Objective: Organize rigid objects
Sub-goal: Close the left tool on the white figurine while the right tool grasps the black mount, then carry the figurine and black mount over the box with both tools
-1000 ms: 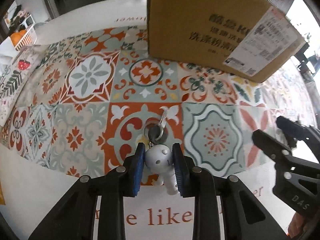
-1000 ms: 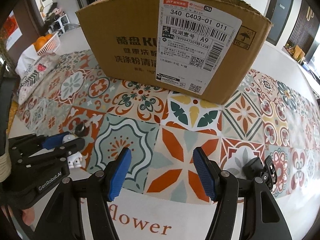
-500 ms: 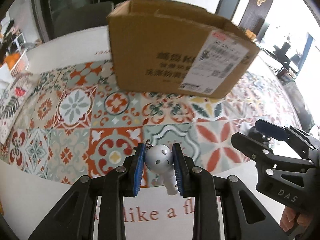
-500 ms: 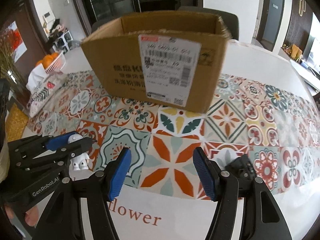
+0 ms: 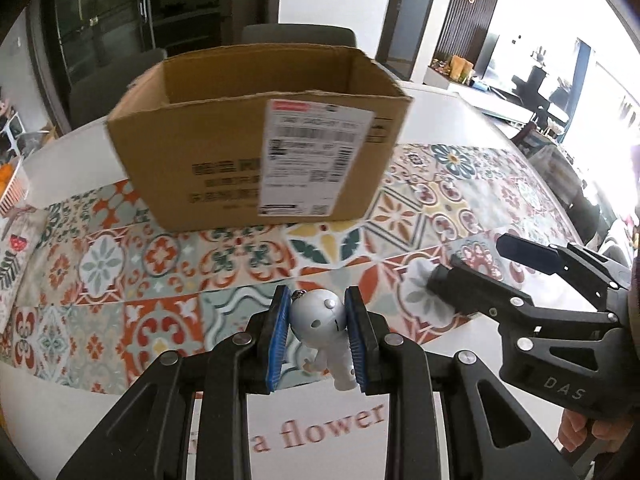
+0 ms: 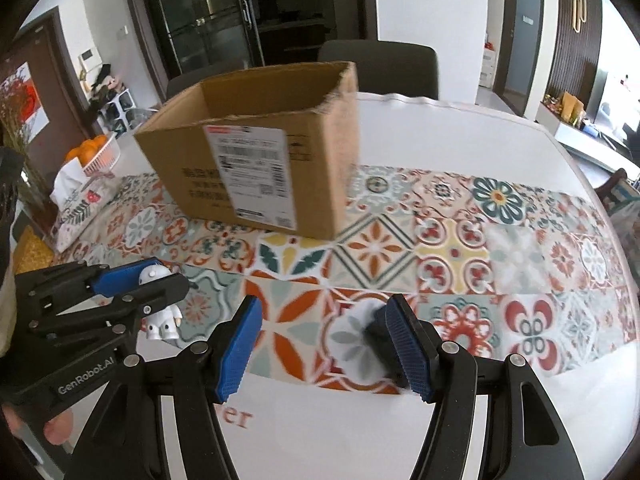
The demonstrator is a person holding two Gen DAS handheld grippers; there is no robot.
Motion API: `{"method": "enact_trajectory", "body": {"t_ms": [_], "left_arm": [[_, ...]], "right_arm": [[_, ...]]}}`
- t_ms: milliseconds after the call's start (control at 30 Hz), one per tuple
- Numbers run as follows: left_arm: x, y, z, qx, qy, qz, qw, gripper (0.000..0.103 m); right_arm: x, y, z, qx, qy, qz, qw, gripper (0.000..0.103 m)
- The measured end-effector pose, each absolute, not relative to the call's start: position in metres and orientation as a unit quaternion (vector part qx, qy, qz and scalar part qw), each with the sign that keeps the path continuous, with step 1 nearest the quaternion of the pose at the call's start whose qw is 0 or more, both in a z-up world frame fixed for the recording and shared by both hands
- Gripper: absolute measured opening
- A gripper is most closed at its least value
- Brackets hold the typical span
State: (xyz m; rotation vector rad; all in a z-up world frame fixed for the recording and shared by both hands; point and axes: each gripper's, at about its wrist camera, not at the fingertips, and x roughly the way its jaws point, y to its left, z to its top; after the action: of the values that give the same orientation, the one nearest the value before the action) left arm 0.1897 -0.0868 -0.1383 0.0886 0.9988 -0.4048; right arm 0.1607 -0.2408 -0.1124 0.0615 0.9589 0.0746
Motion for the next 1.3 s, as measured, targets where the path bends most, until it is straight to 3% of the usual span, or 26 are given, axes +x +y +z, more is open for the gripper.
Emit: {"method": "enact_trajectory", "body": {"t_ms": [600,967,1300], "left_arm": [[0.209,-0.133,-0.174,0.071,0.515,-0.187,0.834,0.028],[0.214,-0.129,-0.186,0.069,0.529,-0.176,0.828,0.028],[0.206,-0.115,-0.175,0.056,0.523,-0.179,0.831,0.028]], "right_arm": [[0.182,-0.292,-0.192,0.064,0.556,0.019,0.829,0.068],[0.188,-0.287,-0.203,0.044,0.557,0.01,0.83,0.033],[0.179,-0.28,-0.18,0.038,0.537,0.005,0.843,0.03]]}}
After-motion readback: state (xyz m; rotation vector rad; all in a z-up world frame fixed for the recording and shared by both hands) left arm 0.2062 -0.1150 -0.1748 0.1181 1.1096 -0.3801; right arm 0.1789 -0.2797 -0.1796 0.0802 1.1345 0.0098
